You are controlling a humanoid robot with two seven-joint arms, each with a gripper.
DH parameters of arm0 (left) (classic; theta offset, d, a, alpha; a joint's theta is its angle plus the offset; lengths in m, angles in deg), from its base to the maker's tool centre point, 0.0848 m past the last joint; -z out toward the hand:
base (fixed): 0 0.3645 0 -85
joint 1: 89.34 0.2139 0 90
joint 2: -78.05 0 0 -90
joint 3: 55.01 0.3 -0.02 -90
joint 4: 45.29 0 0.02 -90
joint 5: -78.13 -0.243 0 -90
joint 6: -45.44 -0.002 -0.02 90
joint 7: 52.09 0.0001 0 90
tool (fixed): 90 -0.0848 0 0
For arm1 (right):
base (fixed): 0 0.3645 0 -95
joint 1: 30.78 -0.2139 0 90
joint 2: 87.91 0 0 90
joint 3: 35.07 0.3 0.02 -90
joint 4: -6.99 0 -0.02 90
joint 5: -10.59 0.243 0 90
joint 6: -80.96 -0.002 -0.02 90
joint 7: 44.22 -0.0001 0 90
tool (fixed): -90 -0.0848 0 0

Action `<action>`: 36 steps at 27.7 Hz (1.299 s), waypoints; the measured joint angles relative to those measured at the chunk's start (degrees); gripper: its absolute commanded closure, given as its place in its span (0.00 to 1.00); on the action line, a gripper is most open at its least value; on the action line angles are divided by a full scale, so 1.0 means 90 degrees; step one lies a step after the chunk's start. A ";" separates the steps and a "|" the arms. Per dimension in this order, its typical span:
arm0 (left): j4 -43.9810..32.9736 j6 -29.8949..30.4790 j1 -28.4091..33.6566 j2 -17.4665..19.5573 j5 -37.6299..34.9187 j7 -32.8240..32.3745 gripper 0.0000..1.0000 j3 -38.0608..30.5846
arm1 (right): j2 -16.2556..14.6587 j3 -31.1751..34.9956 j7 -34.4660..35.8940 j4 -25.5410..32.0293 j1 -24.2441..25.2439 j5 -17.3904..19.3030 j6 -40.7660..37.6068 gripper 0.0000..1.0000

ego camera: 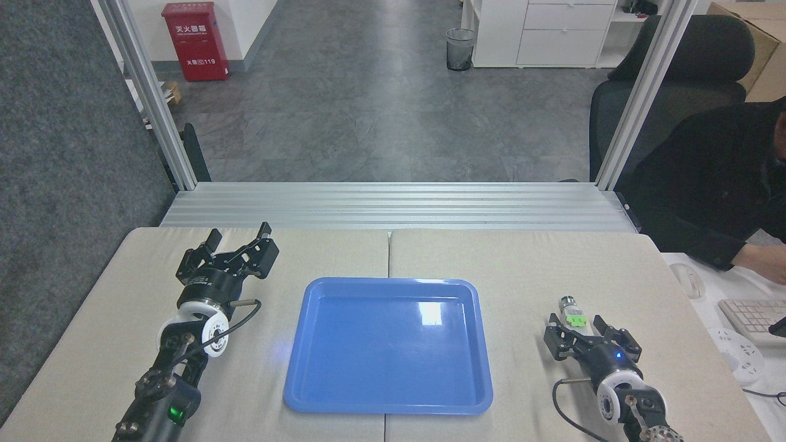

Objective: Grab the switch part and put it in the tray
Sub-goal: 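Lift the switch part and carry it over the blue tray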

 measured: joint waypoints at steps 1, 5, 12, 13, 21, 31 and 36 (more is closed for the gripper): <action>0.0000 0.0000 0.0000 0.0000 0.0000 0.0000 0.00 0.0000 | 0.0009 -0.0019 0.0000 -0.0046 -0.0010 0.0012 0.0005 0.55; 0.0000 0.0000 0.0000 0.0000 0.0000 0.0000 0.00 0.0001 | 0.0046 -0.0080 0.0008 -0.0226 -0.0045 0.0208 0.0034 0.86; 0.0000 0.0000 0.0000 0.0000 0.0000 0.0000 0.00 0.0001 | 0.0073 -0.0130 0.0020 -0.0331 -0.0114 0.0755 0.0061 0.97; 0.0000 0.0000 0.0000 0.0000 0.0000 0.0000 0.00 0.0001 | 0.0073 -0.0134 0.0007 -0.0323 -0.0130 0.0812 0.0061 0.98; 0.0000 0.0000 0.0000 0.0000 0.0000 0.0000 0.00 0.0001 | 0.0128 -0.0152 -0.0497 0.0393 -0.0229 0.1082 0.0275 1.00; 0.0000 0.0000 0.0000 0.0000 0.0000 0.0000 0.00 0.0001 | 0.0508 -0.1328 -0.0905 0.1730 -0.0120 0.0443 0.0858 1.00; 0.0000 0.0000 0.0000 0.0000 0.0000 0.0000 0.00 0.0001 | 0.0820 -0.2043 -0.0948 0.2120 0.0168 -0.0079 0.0927 1.00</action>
